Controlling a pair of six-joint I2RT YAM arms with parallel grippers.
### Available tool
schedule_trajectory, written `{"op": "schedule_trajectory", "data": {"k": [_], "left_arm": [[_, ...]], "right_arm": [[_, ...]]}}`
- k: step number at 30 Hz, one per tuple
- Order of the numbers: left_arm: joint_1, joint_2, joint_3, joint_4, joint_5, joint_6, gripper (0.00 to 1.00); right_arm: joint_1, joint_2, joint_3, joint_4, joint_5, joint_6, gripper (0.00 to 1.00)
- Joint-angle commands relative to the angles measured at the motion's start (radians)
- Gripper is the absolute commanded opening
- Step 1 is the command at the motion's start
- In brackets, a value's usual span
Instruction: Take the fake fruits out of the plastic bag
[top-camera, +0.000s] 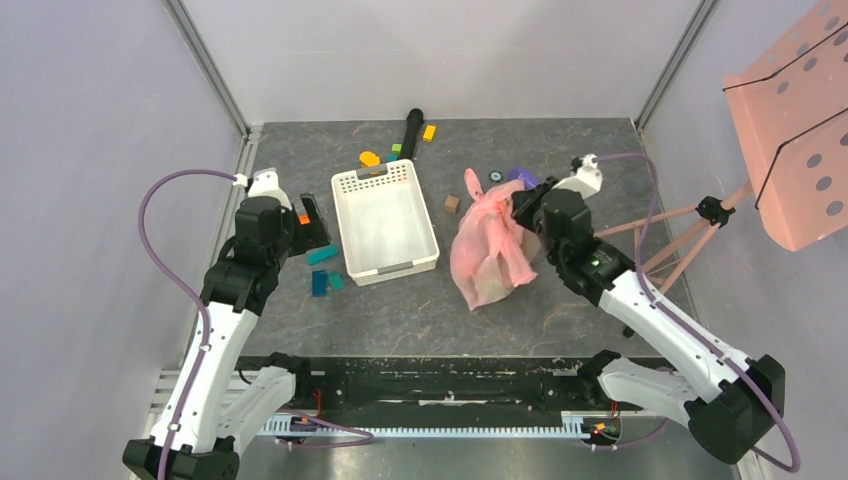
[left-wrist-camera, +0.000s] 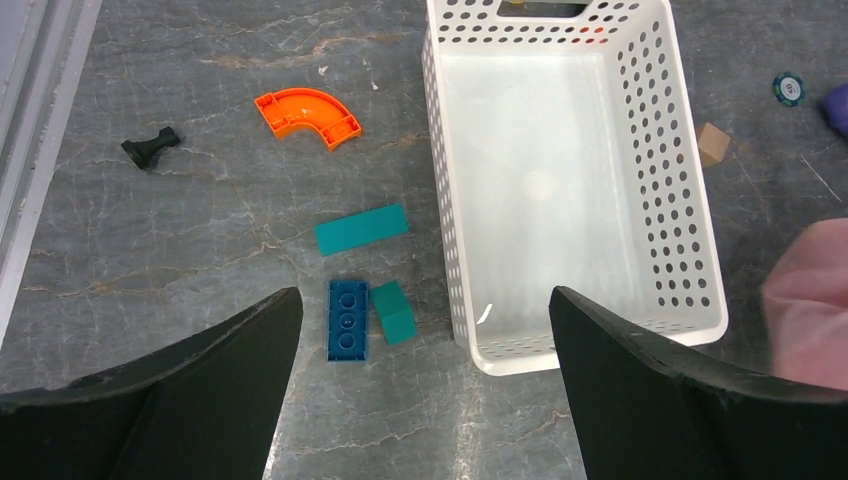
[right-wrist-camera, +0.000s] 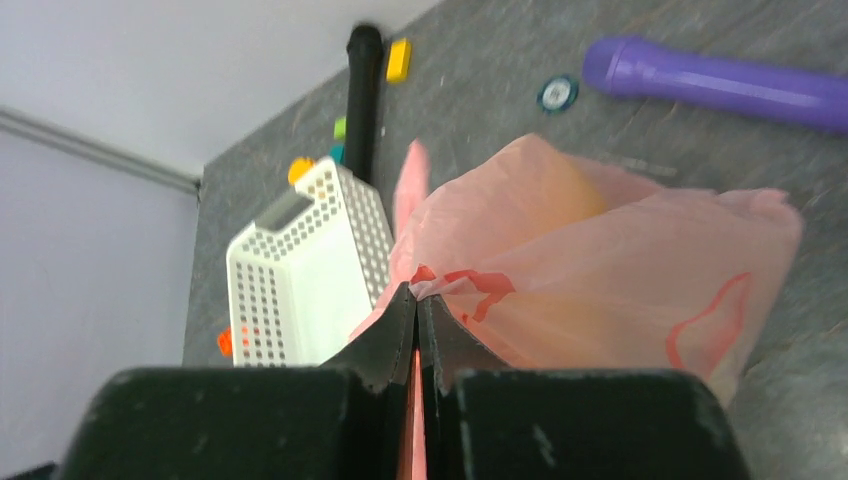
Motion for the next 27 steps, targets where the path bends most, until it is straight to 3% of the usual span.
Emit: {"op": "schedule_trajectory", "data": {"k": [1, 5, 8, 9, 10, 12, 14, 15, 18, 20, 24, 27], "left_arm": [[0.004, -0.006, -0.008, 0.046, 0.04, 0.041, 1.0], [0.003, -0.014, -0.01, 0.053, 0.053, 0.042, 1.0], [-0.003, -0.025, -0.015, 0.064, 0.08, 0.047, 1.0], [-0.008, -0.028, -0.017, 0.07, 0.095, 0.049, 1.0], [-0.013, -0.028, -0.019, 0.077, 0.112, 0.052, 1.0], [-0.025, -0.027, -0.019, 0.087, 0.14, 0.058, 1.0], [-0.038, -0.019, -0.015, 0.093, 0.16, 0.059, 1.0], [-0.043, -0.014, -0.011, 0.094, 0.173, 0.059, 1.0], [-0.064, 0.003, 0.007, 0.109, 0.224, 0.034, 1.0], [-0.099, 0.014, 0.017, 0.13, 0.258, -0.001, 1.0], [-0.311, 0.06, 0.027, 0.171, 0.129, -0.052, 1.0], [-0.478, 0.127, 0.037, 0.202, 0.041, -0.086, 1.0]], "right_arm": [[0.118, 0.04, -0.034, 0.113, 0.087, 0.107, 0.0], [0.225, 0.073, -0.036, 0.118, 0.168, 0.101, 0.0], [0.237, 0.045, -0.067, 0.085, 0.213, 0.102, 0.0], [0.237, 0.026, -0.088, 0.077, 0.234, 0.096, 0.06], [0.237, 0.002, -0.11, 0.07, 0.259, 0.081, 0.2], [0.237, -0.048, -0.145, 0.056, 0.306, 0.031, 0.64], [0.235, -0.093, -0.153, 0.007, 0.356, -0.041, 0.87], [0.236, -0.11, -0.154, -0.001, 0.376, -0.085, 0.94], [0.229, -0.158, -0.151, -0.007, 0.381, -0.278, 0.98], [0.209, -0.158, -0.109, -0.032, 0.283, -0.45, 0.98], [0.071, -0.039, 0.065, -0.261, 0.092, -0.551, 0.98], [-0.074, 0.02, 0.094, -0.307, -0.132, -0.574, 0.94]]}}
